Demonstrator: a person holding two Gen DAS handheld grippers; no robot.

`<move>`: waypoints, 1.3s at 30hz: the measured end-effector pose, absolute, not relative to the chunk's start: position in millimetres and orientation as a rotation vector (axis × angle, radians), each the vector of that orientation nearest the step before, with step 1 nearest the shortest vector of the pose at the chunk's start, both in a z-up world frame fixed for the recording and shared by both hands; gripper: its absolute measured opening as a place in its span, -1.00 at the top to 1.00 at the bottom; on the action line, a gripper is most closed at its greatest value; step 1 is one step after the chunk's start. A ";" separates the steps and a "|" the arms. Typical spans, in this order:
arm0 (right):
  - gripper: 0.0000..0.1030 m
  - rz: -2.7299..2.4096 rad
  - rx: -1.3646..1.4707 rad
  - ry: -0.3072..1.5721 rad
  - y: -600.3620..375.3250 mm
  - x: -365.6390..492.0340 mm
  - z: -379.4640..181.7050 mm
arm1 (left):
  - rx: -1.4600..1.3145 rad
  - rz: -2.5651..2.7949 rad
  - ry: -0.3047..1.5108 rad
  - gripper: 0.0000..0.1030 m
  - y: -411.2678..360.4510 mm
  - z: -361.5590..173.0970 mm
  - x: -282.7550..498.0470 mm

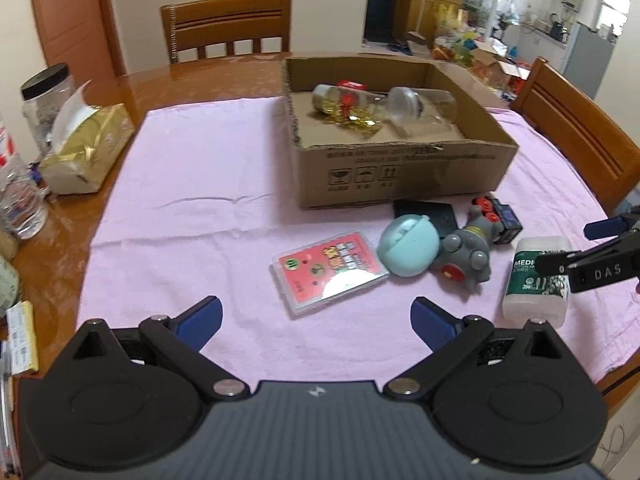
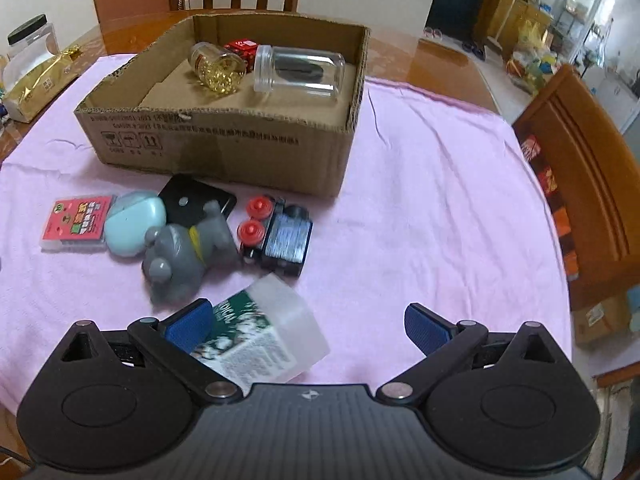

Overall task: Organize rigid objects
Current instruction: 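Move the right gripper to the white MEDICAL bottle while the left approaches the pink card case, then close the right gripper on the MEDICAL bottle while the left closes on the pink card case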

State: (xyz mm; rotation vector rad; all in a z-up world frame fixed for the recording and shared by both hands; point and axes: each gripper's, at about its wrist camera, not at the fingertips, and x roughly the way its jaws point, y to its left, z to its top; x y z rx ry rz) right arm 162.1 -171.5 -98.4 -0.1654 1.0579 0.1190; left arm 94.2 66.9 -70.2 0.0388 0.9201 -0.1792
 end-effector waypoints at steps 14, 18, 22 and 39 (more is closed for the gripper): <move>-1.00 0.396 -0.089 1.161 -184.8 168.3 -120.8 | 0.054 -0.059 0.999 -0.94 34.2 -90.1 100.6; -1.00 0.467 -0.090 1.238 -178.7 155.4 -121.3 | 0.052 -0.017 1.018 -0.94 27.5 -96.2 105.2; -1.00 0.485 -0.148 1.224 -169.8 139.4 -123.3 | 0.069 -0.003 1.022 -0.94 19.4 -102.9 114.0; -1.00 0.374 -0.289 1.218 -143.2 132.4 -150.0 | 0.001 0.011 1.033 -0.99 21.2 -140.4 153.3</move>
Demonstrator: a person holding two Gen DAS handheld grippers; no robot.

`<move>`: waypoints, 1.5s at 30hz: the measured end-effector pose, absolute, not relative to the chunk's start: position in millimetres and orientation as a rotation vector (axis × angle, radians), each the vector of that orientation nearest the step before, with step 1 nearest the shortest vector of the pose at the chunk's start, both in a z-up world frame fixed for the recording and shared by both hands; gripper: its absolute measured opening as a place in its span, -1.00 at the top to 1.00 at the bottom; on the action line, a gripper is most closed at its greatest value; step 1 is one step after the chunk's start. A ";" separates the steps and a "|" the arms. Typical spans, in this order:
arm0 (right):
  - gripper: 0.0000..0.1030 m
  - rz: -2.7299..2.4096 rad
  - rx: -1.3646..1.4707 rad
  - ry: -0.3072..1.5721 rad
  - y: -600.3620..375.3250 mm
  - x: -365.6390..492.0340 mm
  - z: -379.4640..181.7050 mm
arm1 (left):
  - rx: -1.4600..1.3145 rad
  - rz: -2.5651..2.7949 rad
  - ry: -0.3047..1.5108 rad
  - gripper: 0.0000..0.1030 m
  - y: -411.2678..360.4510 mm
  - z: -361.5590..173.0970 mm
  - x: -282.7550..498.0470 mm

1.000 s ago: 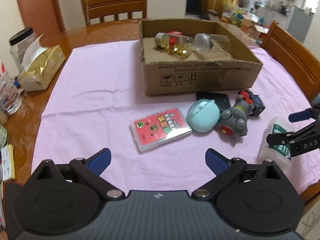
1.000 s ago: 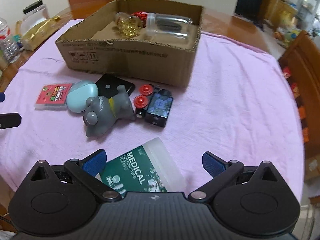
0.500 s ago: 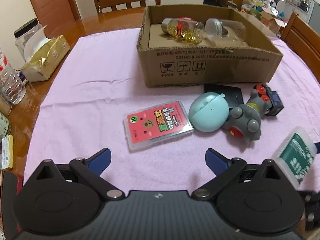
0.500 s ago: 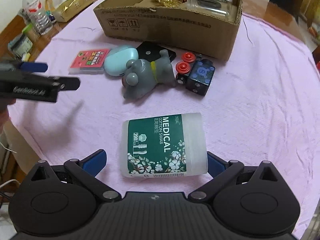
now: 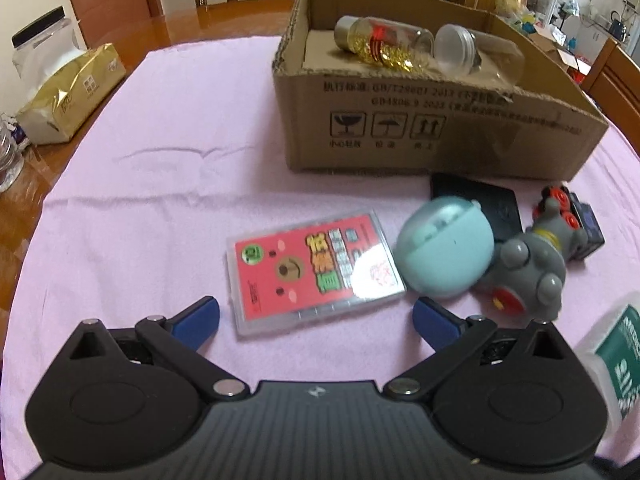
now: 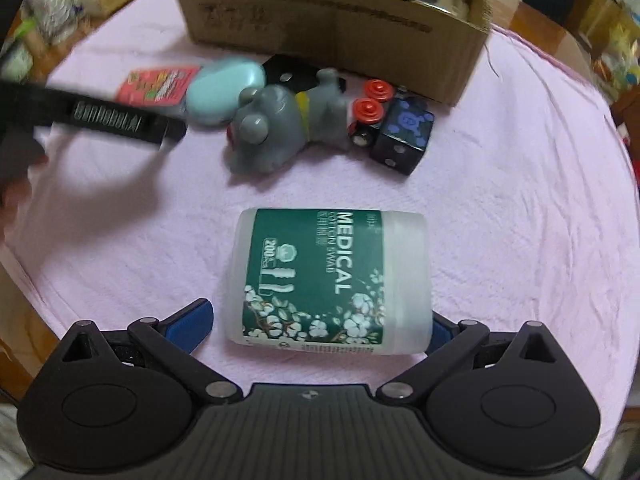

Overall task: Organize rigid objects
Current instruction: 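Close the right gripper on the MEDICAL bottle while the left closes on the pink card case, then carry both items over the box and open the left gripper to drop the card case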

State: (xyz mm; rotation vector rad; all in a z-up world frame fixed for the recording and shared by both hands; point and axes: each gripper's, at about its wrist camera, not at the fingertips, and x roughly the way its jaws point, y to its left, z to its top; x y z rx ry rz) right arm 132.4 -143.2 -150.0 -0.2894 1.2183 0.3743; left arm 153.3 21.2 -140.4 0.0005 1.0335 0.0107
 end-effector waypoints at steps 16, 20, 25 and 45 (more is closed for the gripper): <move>-1.00 0.321 -0.248 1.225 -135.8 140.4 -152.7 | 0.010 0.001 1.050 -0.99 53.4 -140.2 159.7; -1.00 0.306 -0.236 1.219 -136.3 140.5 -152.8 | 0.038 -0.046 1.042 -0.99 49.0 -141.1 169.5; -1.00 0.295 -0.226 1.209 -136.1 139.4 -153.2 | 0.040 -0.053 1.046 -0.99 47.9 -142.0 181.8; -1.00 0.307 -0.242 1.248 -135.4 164.5 -153.6 | 0.056 -0.090 1.060 -0.76 42.8 -139.5 188.6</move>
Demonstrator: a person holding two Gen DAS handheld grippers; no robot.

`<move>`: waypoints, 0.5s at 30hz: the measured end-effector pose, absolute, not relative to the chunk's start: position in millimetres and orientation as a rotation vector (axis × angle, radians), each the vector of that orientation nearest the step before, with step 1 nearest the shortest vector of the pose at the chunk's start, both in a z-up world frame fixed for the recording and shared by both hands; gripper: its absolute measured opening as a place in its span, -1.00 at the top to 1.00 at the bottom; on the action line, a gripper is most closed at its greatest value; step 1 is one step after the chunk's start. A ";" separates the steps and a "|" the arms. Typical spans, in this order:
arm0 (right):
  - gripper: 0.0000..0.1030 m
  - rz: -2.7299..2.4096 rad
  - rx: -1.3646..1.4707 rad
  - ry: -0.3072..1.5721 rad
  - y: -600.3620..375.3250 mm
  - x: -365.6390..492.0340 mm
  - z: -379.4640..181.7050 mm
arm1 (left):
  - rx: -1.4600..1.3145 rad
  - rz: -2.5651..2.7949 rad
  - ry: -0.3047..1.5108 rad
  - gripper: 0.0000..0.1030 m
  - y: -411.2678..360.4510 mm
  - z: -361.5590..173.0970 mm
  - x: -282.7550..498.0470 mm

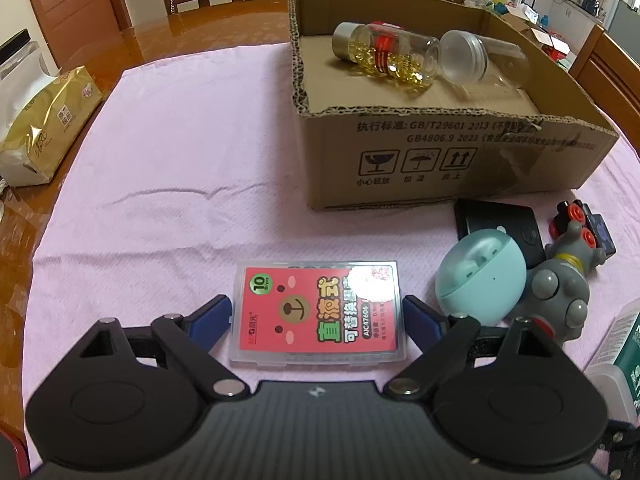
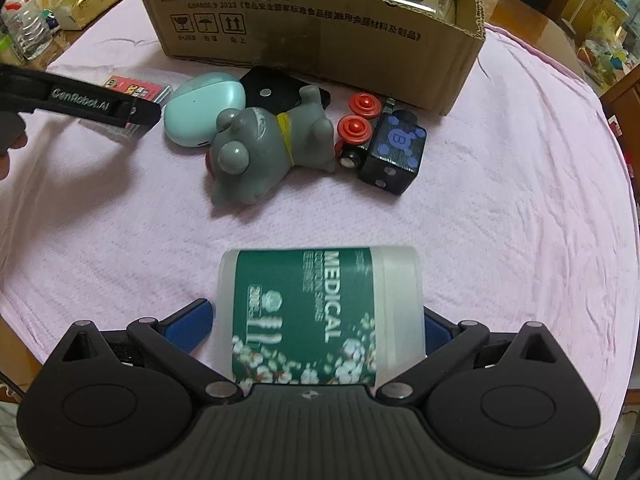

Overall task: Organize rigid objects
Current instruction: 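Carry both items over the box and open the left gripper to drop the card case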

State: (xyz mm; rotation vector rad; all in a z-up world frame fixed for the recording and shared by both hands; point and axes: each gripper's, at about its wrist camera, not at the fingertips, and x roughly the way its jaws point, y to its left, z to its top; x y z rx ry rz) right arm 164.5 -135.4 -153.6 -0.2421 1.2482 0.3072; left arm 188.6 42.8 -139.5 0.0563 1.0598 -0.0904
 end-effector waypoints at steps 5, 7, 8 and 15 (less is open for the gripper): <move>-1.00 0.281 -0.238 1.312 -131.0 176.0 -153.4 | 0.058 -0.093 1.060 -0.76 42.6 -140.1 189.9; -1.00 0.271 -0.242 1.328 -129.2 178.8 -153.3 | 0.058 -0.093 1.061 -0.76 42.5 -139.9 190.1; -0.97 0.266 -0.249 1.326 -128.3 179.1 -152.8 | 0.058 -0.093 1.062 -0.76 42.5 -139.9 190.3; -0.68 0.262 -0.265 1.315 -128.2 179.8 -144.1 | 0.057 -0.095 1.068 -0.75 42.8 -139.6 191.0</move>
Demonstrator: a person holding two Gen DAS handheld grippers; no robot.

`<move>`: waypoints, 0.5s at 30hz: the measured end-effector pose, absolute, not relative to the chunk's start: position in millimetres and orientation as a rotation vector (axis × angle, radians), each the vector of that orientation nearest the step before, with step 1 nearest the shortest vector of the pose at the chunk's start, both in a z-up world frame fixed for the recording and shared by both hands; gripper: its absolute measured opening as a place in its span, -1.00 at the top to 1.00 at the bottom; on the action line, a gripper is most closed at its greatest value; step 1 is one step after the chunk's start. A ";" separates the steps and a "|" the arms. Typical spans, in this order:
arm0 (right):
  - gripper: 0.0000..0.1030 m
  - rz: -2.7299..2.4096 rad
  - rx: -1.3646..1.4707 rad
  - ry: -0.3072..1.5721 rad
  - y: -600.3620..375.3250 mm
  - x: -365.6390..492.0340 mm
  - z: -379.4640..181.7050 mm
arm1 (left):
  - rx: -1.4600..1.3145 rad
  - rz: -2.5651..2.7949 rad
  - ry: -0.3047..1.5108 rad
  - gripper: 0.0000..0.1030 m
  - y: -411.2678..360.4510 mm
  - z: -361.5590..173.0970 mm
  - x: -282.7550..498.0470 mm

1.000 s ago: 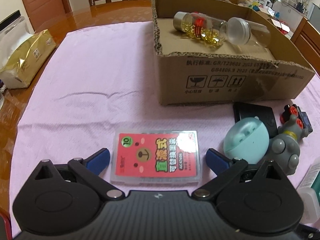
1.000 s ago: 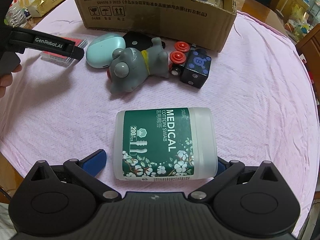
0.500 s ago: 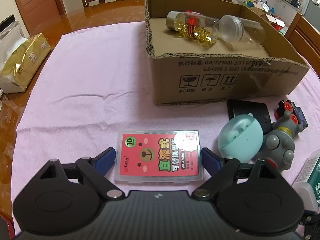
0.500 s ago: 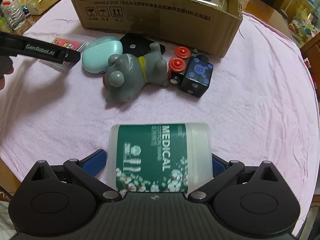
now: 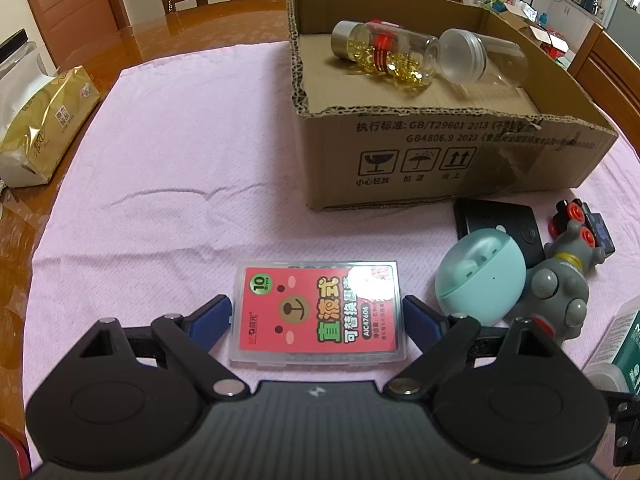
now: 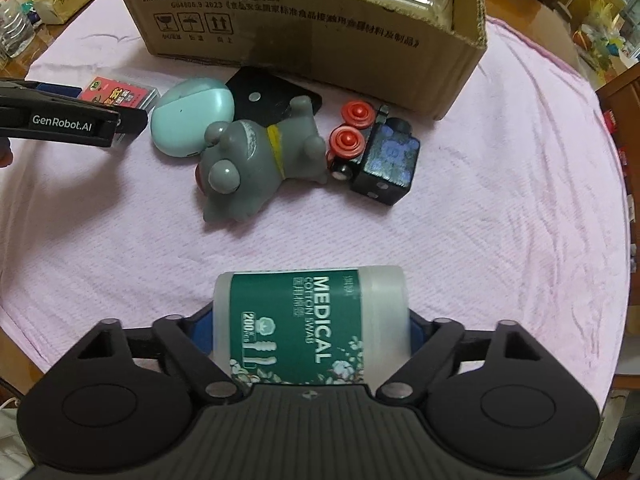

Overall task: Organize rigid objects
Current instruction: 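Carry both items over the box and open the left gripper to drop the card case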

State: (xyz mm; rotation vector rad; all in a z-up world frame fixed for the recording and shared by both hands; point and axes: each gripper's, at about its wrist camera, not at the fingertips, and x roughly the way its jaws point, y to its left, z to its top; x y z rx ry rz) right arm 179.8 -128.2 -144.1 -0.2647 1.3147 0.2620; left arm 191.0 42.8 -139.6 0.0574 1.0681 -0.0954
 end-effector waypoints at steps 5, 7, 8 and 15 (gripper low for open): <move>-0.68 0.251 -0.263 1.309 -130.9 178.1 -143.5 | 0.059 -0.104 1.079 -0.75 43.9 -138.7 190.3; -0.68 0.253 -0.267 1.306 -131.6 177.4 -142.9 | 0.057 -0.115 1.088 -0.75 44.7 -137.7 189.8; -0.68 0.252 -0.269 1.304 -131.6 176.7 -142.6 | 0.055 -0.122 1.092 -0.75 45.6 -136.6 189.1; -0.68 0.270 -0.259 1.282 -131.6 171.4 -134.9 | 0.087 -0.162 1.097 -0.75 48.5 -121.9 183.5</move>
